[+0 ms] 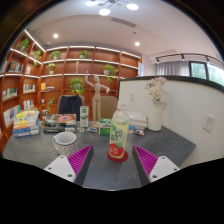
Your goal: Pour water
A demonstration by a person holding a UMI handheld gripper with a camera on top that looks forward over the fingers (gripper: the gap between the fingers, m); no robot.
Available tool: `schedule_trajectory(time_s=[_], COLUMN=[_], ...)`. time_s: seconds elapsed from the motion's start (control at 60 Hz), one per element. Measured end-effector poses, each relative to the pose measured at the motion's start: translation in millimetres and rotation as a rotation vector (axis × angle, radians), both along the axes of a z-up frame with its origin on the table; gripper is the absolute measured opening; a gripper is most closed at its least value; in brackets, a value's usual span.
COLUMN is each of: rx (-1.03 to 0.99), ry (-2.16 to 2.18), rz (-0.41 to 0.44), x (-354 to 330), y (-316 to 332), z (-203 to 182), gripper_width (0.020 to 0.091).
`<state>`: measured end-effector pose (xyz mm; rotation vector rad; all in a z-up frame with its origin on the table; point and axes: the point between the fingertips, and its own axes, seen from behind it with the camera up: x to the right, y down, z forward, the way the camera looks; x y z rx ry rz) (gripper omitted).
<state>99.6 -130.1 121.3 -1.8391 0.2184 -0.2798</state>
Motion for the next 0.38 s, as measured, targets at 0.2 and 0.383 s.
schedule_trajectory(time_s=[0.2, 0.383], rx=[0.054, 0.062], ry=[0.014, 0.025], rz=[0.046, 0.103], x=[-25.1, -41.8], y=[-24.4, -30.2], z=[32.4, 41.9], gripper_width=[0.0787, 0.0787])
